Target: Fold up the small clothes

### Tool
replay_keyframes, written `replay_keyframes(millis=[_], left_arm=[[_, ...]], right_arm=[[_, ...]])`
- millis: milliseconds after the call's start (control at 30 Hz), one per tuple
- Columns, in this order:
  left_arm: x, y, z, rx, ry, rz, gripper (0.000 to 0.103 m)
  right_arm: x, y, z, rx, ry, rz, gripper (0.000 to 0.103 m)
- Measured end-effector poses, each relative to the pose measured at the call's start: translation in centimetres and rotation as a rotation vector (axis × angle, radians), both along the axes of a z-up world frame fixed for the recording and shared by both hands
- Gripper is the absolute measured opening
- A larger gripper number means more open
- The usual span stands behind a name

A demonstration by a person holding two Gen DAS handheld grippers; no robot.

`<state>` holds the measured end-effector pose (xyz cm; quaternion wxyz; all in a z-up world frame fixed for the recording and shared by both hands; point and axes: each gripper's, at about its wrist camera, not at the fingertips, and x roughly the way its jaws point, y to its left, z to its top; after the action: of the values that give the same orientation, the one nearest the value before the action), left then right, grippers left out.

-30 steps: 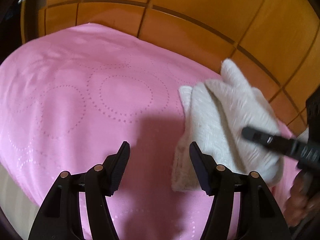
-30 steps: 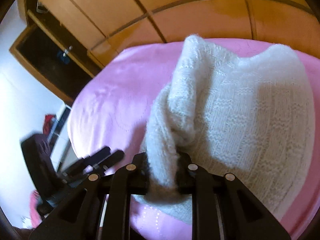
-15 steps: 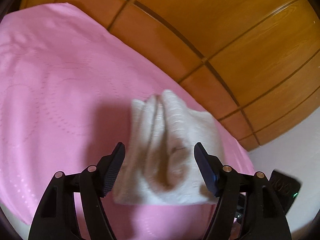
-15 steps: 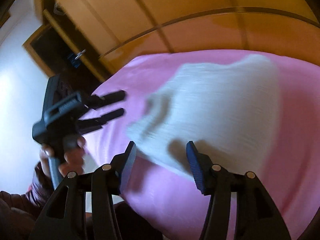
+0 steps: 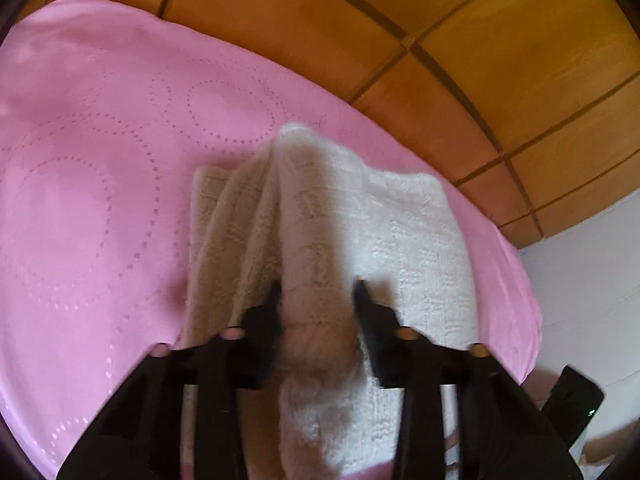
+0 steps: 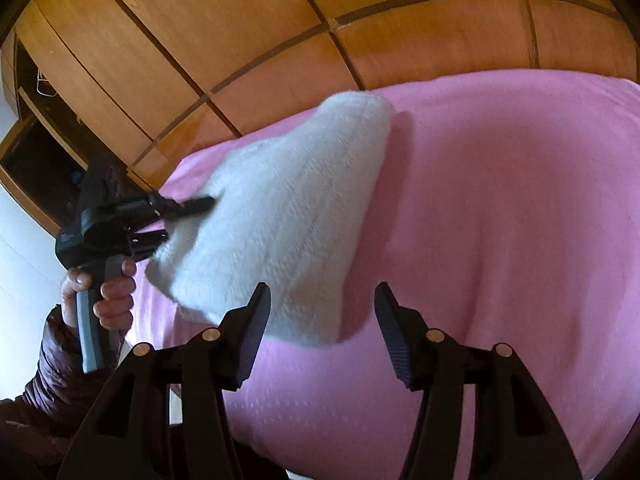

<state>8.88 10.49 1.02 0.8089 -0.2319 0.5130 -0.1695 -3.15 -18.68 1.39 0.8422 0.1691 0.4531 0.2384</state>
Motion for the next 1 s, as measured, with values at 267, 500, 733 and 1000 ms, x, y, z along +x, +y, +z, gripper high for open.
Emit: replay_keyframes(millis=[267, 500, 733, 1000], left_arm=[[-4.0, 1.7, 3.1, 0.070, -0.176, 0.042, 0.012], [-5.2, 3.3, -1.1, 0.196, -0.098, 0.118, 0.012], [-5.3, 1.2, 0.9, 0.295, -0.181, 0.115, 0.016], [-5.3, -0.5, 0.7, 0.446, -0.228, 0.105, 0.023]], right_arm=[[0.4, 4.4, 1.6, -0.047, -0.080, 0.119, 0.052], [-1.1, 8.8, -1.5, -0.118, -0.039, 0.224, 0.053], [-0.2, 6.9, -0.2, -0.105, -0.036, 0.196, 0.053], [5.0, 5.0, 4.3, -0.097, -0.118, 0.085, 0.054]])
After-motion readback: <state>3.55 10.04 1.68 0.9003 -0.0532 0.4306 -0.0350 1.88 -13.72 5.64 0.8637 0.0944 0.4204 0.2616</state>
